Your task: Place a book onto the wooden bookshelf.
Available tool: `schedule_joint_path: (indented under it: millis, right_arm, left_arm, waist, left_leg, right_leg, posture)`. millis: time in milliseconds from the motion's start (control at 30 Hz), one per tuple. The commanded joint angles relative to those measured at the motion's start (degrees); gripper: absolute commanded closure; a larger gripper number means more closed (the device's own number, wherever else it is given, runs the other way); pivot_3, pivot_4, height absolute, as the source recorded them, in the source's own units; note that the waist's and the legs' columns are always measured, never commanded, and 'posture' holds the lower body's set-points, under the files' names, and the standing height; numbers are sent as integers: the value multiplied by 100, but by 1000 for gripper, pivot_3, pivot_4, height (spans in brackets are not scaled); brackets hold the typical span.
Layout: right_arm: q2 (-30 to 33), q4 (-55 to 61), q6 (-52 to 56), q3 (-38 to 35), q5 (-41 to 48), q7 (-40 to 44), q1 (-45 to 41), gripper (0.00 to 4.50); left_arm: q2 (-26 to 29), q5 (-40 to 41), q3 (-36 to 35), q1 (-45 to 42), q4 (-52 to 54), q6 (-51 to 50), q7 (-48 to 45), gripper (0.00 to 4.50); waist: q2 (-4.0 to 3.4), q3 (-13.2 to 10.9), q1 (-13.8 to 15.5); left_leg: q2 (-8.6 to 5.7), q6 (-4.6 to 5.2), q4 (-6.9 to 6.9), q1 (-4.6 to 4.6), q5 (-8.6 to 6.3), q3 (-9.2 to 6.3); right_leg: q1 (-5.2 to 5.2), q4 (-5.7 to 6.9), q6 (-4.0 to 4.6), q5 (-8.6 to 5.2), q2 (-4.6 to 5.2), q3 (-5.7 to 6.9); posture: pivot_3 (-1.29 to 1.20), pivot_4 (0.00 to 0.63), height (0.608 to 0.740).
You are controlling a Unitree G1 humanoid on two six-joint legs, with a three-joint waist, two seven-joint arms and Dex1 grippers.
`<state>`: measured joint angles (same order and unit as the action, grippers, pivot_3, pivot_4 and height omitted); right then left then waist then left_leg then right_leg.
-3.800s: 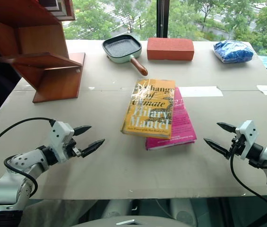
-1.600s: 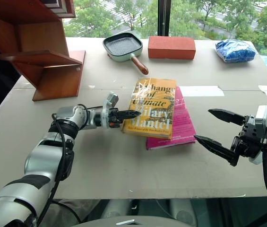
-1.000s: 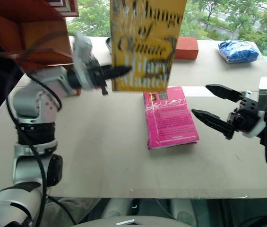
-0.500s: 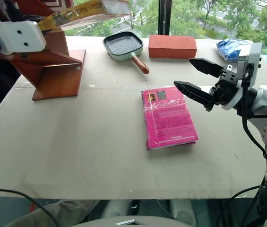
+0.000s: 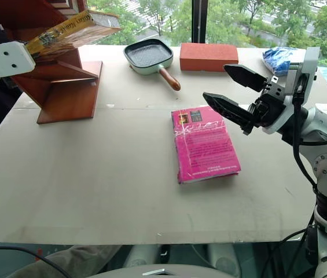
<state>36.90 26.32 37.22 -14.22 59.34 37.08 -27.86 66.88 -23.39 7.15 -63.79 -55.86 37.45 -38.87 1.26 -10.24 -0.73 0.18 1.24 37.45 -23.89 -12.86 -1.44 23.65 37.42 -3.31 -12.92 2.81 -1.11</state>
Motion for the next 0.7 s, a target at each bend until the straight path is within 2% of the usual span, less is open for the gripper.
schedule_joint_path:
  millis: [33,200,400,433,467,533,567,667,700]
  right_arm:
    - [59,174,-50,-181,64,-65,2,0]
    - [85,120,-71,-153,0,-14,-22,0]
    - [88,109,-83,-176,-39,-17,-9,0]
    - [91,110,-84,-181,-41,-15,-3,0]
    - [92,110,-86,-183,-42,-16,0,0]
    - [88,114,-93,-180,-51,-14,12,0]
    - [85,109,-98,-173,-62,-10,13,0]
    - [83,71,-109,-162,-97,20,5,0]
    - [84,55,-114,-158,-112,36,1,0]
  left_arm:
    - [337,-356,124,-409,-396,102,376,4301]
    - [379,-904,547,-783,-728,-46,591,4301]
    - [456,-1175,736,-874,-890,-193,721,4301]
    - [490,-1214,750,-872,-894,-222,740,3294]
    - [518,-1232,752,-875,-896,-247,758,2946]
    - [577,-1273,763,-888,-880,-310,811,1881]
    - [600,-1292,772,-893,-868,-338,834,1592]
    - [713,-1322,802,-860,-788,-428,754,138]
    - [756,-1303,786,-833,-745,-457,716,57]
  waist:
    - [2,-1,-2]
    - [5,-3,-5]
    - [9,-4,-7]
    - [9,-4,-11]
    - [9,-5,-13]
    - [11,-5,-17]
    - [11,-5,-22]
    - [12,-5,-18]
    - [12,-5,-17]
  left_leg:
    - [0,0,1,0,0,0]
    - [-3,0,1,1,0,0]
    - [-1,0,2,0,0,2]
    - [-1,0,2,1,0,2]
    - [-1,0,2,0,0,3]
    - [-1,0,2,0,0,3]
    - [0,0,2,0,0,3]
    - [0,0,2,0,0,5]
    - [0,0,2,0,0,5]
  right_leg:
    - [2,4,0,0,0,0]
    - [9,19,0,-1,-1,0]
    - [9,19,0,-1,0,-1]
    - [10,19,0,-1,0,-1]
    - [10,20,0,-1,0,-2]
    - [12,22,0,-1,-1,-2]
    - [13,23,0,-1,-1,-2]
    - [15,26,0,-1,-1,-4]
    - [15,26,0,-1,-1,-3]
  posture:
    - [0,150,740]
    - [0,150,740]
    - [0,150,740]
    - [0,150,740]
    - [0,150,740]
    - [0,150,740]
    - [0,150,740]
    - [0,150,740]
    - [0,150,740]
